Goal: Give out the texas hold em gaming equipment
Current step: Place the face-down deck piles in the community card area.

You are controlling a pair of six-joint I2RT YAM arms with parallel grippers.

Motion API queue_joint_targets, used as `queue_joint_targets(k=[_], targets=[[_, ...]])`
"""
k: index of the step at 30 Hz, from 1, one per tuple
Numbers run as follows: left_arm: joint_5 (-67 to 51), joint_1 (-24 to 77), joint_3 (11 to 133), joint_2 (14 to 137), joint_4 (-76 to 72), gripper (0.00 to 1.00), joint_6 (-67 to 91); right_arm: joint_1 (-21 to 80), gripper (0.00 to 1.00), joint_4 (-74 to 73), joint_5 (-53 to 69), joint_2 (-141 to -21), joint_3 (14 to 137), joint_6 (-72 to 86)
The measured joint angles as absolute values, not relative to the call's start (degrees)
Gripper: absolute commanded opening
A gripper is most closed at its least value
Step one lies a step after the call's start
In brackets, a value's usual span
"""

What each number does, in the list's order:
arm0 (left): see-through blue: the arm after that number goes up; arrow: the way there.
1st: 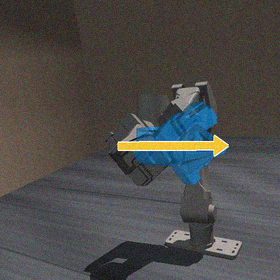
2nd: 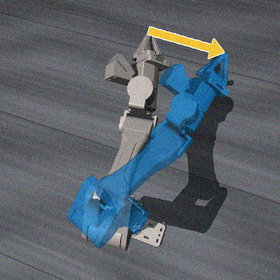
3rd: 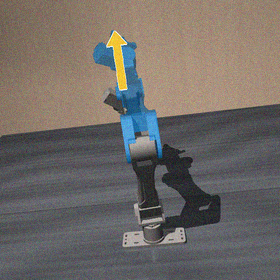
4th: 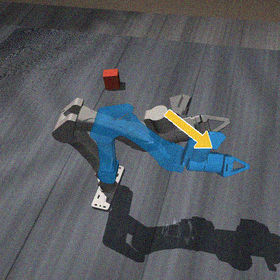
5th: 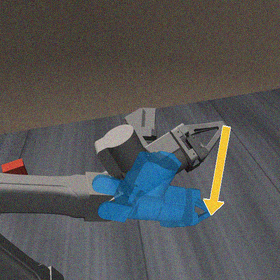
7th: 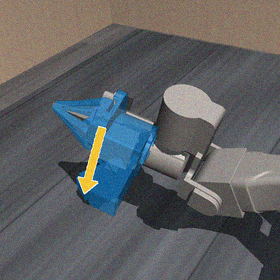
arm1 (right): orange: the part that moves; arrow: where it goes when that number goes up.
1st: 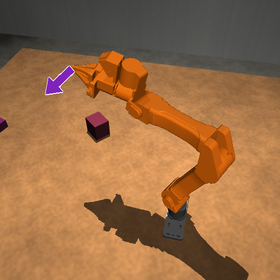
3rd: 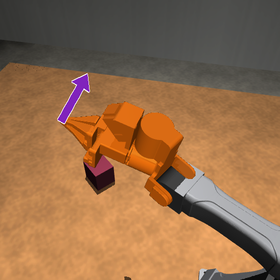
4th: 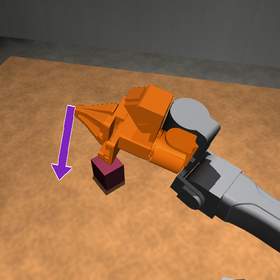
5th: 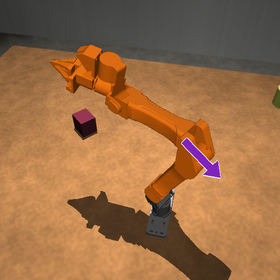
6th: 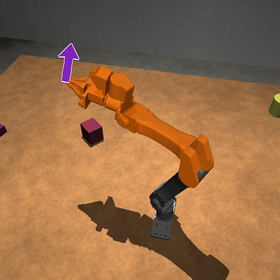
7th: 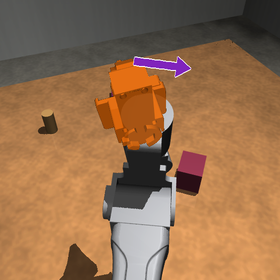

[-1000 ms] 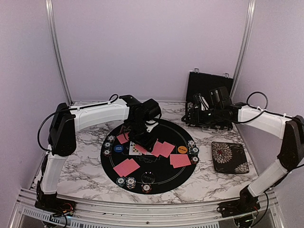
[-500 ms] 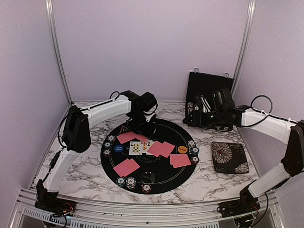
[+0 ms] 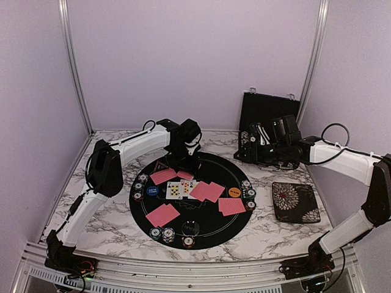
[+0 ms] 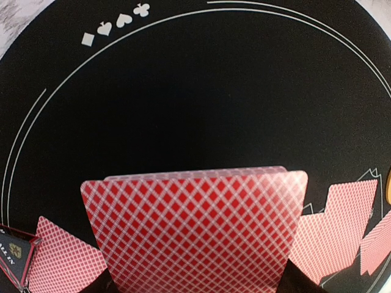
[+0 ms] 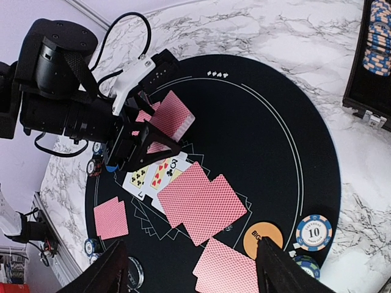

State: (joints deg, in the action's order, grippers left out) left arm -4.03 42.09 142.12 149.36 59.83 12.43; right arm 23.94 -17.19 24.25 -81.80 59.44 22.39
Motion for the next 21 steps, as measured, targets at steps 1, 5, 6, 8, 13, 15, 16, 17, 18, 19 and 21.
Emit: queue_joint_targets(k=[1,5,6,8,13,15,16,17,18,19,21], targets=[[-4.03,41.95,142.74,149.88,59.53,0.52,12.53,23.94,0.69,-17.15,24.32,-81.8,59.29,22.48],[-3.99,41.54,143.96,151.39,58.41,0.52,12.69,23.97,0.69,-16.75,24.56,-81.8,58.83,22.57],[-3.99,41.45,144.33,151.7,58.26,0.52,12.71,23.97,0.69,-16.64,24.56,-81.8,58.81,22.59],[-3.95,41.25,145.1,152.29,57.74,0.52,12.78,23.97,0.69,-16.38,24.6,-81.8,58.78,22.59],[-3.53,40.95,146.47,153.47,55.7,0.52,12.88,23.97,0.68,-15.84,24.88,-81.8,58.24,22.61],[-3.44,40.82,146.52,153.91,54.7,0.52,12.88,23.99,0.68,-15.66,25.02,-81.8,57.87,22.63],[-3.4,40.77,146.52,154.12,54.33,0.52,12.88,24.01,0.68,-15.59,25.04,-81.8,57.76,22.63],[-3.4,40.71,146.52,154.36,54.0,0.52,12.91,24.01,0.68,-15.42,25.1,-81.82,57.65,22.68],[-3.4,40.66,146.52,154.39,53.87,0.52,12.93,24.01,0.68,-15.29,25.21,-81.82,57.52,22.72],[-3.4,40.64,146.54,154.39,53.65,0.52,12.99,24.01,0.68,-15.18,25.28,-81.82,57.43,22.72],[-3.42,40.53,146.91,154.71,52.75,0.53,13.1,24.01,0.68,-14.94,25.41,-81.84,57.25,22.74]])
